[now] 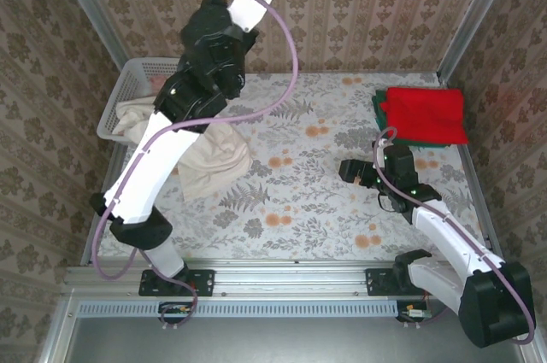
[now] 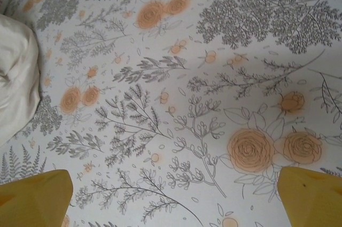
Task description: Fold and stack the t-shirts
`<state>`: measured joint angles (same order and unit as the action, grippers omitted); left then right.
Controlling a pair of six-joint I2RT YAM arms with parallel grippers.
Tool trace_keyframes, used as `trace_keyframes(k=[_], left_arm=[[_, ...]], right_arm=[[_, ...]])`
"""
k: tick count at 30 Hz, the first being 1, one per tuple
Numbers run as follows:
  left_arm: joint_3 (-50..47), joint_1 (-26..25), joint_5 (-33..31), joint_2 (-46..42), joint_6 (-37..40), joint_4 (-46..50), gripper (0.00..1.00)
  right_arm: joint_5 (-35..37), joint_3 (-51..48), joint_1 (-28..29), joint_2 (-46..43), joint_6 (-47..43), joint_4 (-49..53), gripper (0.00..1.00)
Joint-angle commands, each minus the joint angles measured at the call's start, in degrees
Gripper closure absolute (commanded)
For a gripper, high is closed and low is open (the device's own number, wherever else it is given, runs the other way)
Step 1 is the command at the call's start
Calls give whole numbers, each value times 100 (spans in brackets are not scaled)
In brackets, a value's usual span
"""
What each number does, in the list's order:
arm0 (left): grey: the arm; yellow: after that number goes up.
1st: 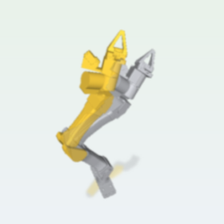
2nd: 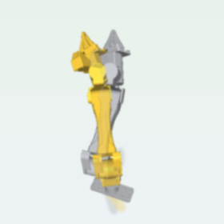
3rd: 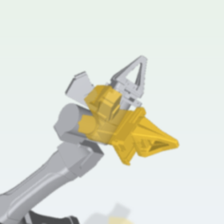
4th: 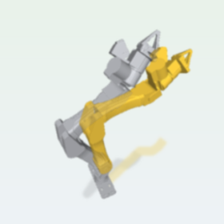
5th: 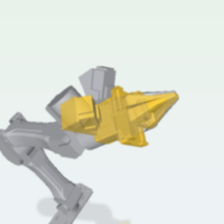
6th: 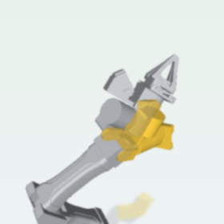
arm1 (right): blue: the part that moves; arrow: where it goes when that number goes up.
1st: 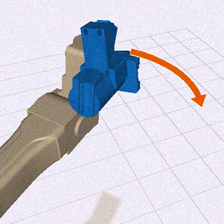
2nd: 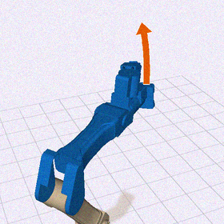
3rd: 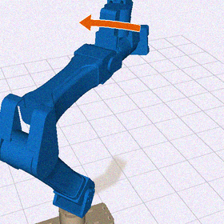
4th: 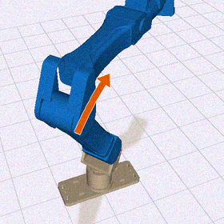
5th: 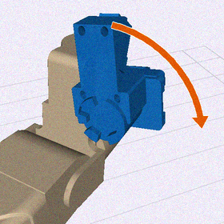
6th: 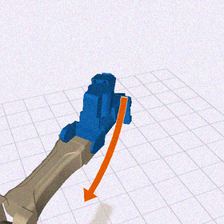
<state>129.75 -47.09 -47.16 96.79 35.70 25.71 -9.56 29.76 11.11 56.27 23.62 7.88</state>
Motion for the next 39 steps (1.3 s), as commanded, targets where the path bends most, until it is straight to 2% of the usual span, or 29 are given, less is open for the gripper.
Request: trace_keyframes(k=[1,4,6,9,13,16,21,23,24,25,27,29,31,33,36,37,39], left_arm=[[-1395,769,391,-358,-2037,1504,20],[-2711,1731,904,-748,-3436,1614,6],[-3254,2516,1498,-852,-4076,1689,5],[-3655,3296,2092,-726,-4347,1664,5],[-3570,3823,2355,-112,-4329,1748,5],[-3375,4117,2915,299,-4394,1815,5],[-3464,4231,3622,665,-4510,1619,6],[-3508,4310,3868,853,-4603,1536,11],[-3486,4354,3984,956,-4625,1540,17],[-3445,4394,4022,1064,-4654,1559,23],[-3387,4421,4008,1190,-4661,1603,29],[-3381,4428,4079,1226,-4669,1559,45],[-3380,4428,4161,1225,-4651,1541,53],[-3313,4428,4166,1221,-4651,1609,74],[-3199,4423,4260,1022,-4646,1725,95],[-3175,4419,4347,887,-4636,1739,100],[-3101,4389,4420,605,-4634,1797,100]], right_arm=[[16,-121,-23,-85,10,17,0],[-17,-130,-39,-57,8,-29,0],[-87,-121,-39,-33,-3,-30,0],[-78,-119,-48,-3,-3,-19,0],[-115,-159,-59,15,60,-116,0],[-177,-159,-57,42,76,-125,0],[-131,-172,-60,42,66,-124,0],[-149,-179,-58,51,66,-138,0],[-168,-181,-59,59,58,-144,0],[-164,-180,-58,59,42,-131,0],[-121,-187,-64,44,15,-89,0],[-74,-211,-61,18,-3,-80,0],[-23,-240,-64,7,-8,-85,0],[-10,-251,-63,7,-4,-102,0],[2,-243,-68,7,-23,-86,0],[22,-238,-66,7,-30,-78,0],[41,-242,-73,-2,-28,-82,0]])
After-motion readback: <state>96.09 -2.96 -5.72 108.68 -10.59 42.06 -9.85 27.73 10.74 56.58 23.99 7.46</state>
